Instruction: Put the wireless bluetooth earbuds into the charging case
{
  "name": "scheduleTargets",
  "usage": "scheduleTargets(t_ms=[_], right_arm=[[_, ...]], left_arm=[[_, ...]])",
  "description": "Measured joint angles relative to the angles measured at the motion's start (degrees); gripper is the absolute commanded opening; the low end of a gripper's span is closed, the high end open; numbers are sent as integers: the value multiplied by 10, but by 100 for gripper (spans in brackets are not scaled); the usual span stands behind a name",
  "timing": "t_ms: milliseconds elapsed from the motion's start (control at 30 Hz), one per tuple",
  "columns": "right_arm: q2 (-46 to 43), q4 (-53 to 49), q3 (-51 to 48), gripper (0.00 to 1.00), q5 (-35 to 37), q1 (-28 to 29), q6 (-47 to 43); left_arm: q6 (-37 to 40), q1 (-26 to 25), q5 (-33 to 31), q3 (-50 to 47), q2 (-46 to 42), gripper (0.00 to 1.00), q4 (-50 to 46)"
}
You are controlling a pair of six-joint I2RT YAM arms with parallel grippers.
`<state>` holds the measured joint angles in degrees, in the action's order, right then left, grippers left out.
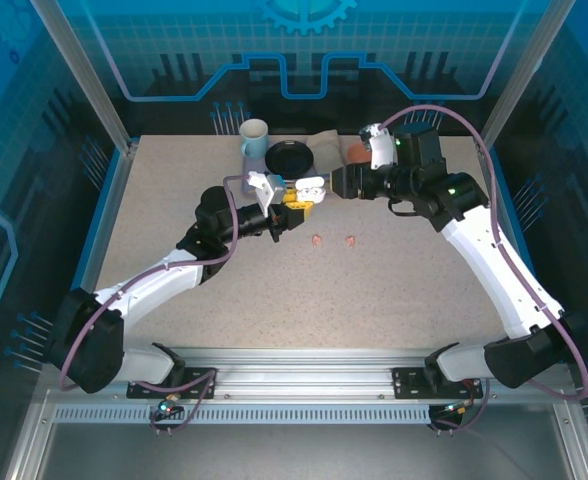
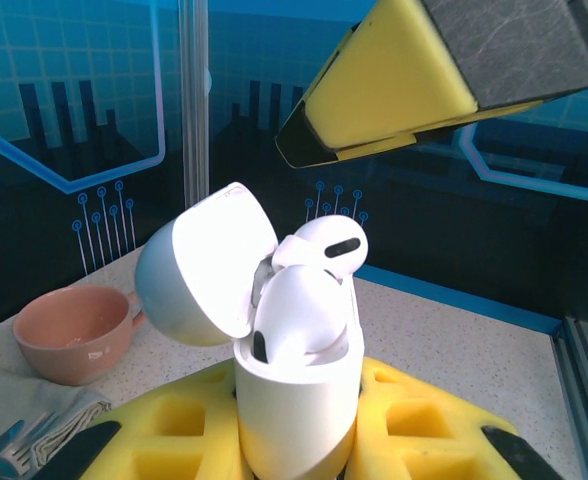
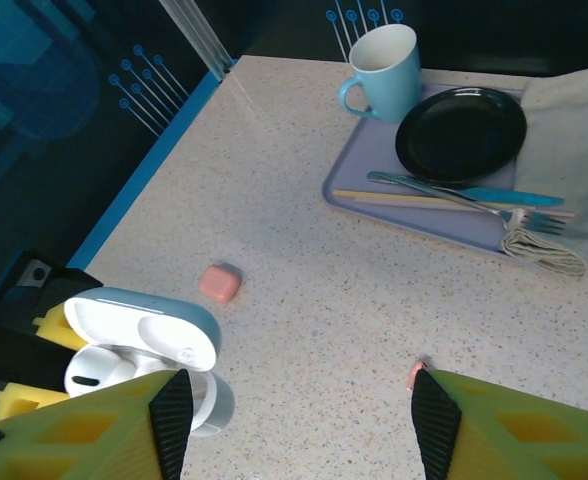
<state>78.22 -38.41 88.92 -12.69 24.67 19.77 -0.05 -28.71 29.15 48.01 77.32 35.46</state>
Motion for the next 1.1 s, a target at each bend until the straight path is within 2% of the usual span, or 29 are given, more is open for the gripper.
scheduleTargets(t_ms=[167,400,800,1100], right_arm=[[-2,3,0,72,-17,16,-2],[-2,1,-1,70,-19,46,-16],[7,-7,-9,68,-12,40,-29],[7,-9,-10,68,-12,0,-28]], left_arm=[[0,0,0,1,0,0,0],[0,0,0,2,0,0,0],[0,0,0,2,0,0,0],[0,0,0,2,0,0,0]])
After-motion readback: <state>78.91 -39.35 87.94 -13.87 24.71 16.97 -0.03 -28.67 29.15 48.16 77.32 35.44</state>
